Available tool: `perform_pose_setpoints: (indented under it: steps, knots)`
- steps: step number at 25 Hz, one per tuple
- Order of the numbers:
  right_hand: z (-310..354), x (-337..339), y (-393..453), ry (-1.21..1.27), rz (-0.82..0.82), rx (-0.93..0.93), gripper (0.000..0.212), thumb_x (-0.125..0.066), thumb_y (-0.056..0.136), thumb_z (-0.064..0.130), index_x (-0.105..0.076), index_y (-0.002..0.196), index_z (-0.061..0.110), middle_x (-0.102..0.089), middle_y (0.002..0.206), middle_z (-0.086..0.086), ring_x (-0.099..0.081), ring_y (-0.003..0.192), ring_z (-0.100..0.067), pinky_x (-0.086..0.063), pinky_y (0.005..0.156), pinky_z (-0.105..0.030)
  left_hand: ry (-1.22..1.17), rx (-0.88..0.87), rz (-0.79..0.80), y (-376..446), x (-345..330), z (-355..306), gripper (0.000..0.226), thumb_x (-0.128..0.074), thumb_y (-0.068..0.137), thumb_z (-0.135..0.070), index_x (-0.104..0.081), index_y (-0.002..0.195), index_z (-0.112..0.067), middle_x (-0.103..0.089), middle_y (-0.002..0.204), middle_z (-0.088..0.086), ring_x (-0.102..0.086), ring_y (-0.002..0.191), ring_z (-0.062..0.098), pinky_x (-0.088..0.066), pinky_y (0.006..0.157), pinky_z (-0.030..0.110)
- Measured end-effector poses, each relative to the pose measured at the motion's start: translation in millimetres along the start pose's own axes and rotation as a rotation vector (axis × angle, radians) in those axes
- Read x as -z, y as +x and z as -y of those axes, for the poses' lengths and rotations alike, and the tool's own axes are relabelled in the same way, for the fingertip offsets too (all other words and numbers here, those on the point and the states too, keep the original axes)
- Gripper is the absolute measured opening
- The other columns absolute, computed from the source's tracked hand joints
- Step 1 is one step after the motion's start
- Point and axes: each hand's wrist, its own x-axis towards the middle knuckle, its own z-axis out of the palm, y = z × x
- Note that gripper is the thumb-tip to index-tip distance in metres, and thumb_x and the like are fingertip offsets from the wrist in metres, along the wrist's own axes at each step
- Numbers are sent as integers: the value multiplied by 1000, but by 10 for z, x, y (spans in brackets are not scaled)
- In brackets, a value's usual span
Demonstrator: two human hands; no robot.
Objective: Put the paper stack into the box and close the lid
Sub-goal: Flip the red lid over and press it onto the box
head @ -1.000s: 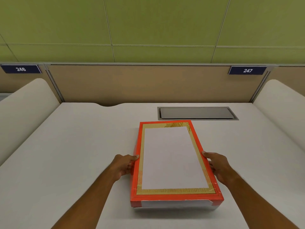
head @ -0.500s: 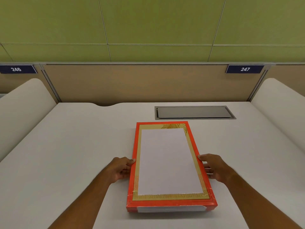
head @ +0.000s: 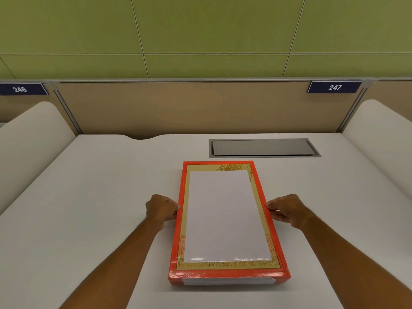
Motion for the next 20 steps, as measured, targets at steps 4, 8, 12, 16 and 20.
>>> perform_pose_setpoints:
  steps: [4, 8, 12, 16, 20]
  knots:
    - [11, -1, 39, -6, 22, -20, 23, -69, 87, 4, -66, 106, -10, -71, 105, -24, -72, 89, -36, -59, 88, -49, 1, 47, -10, 34, -21, -6, 13, -80, 74, -10, -69, 78, -4, -71, 79, 11, -71, 61, 21, -61, 61, 33]
    - [28, -6, 45, -14, 17, -30, 23, -68, 87, 2, -66, 107, -10, -70, 107, -25, -72, 90, -37, -58, 90, -49, 30, 53, -19, 31, -33, -13, 14, -79, 75, -12, -69, 80, -4, -70, 79, 8, -71, 61, 21, -60, 65, 33]
    - [43, -21, 31, -29, 9, -27, 25, -67, 88, 2, -65, 109, -11, -69, 109, -25, -71, 93, -38, -58, 91, -49, 66, 29, -59, 6, -51, 6, 14, -79, 76, -15, -69, 79, -6, -70, 80, 8, -71, 62, 21, -61, 71, 35]
    - [35, -49, 5, -46, -13, -16, 25, -68, 88, 3, -65, 108, -11, -69, 109, -25, -71, 96, -39, -57, 92, -50, 89, 2, -81, -28, -63, 23, 15, -78, 77, -18, -69, 79, -6, -72, 84, 10, -72, 67, 24, -61, 79, 40]
    - [-1, -34, 11, -77, -42, 42, 21, -70, 87, 6, -68, 103, -7, -72, 106, -23, -73, 89, -35, -59, 89, -49, 167, -52, -69, -27, -60, 25, 22, -75, 80, -20, -72, 88, 1, -73, 89, 15, -72, 78, 31, -59, 83, 46]
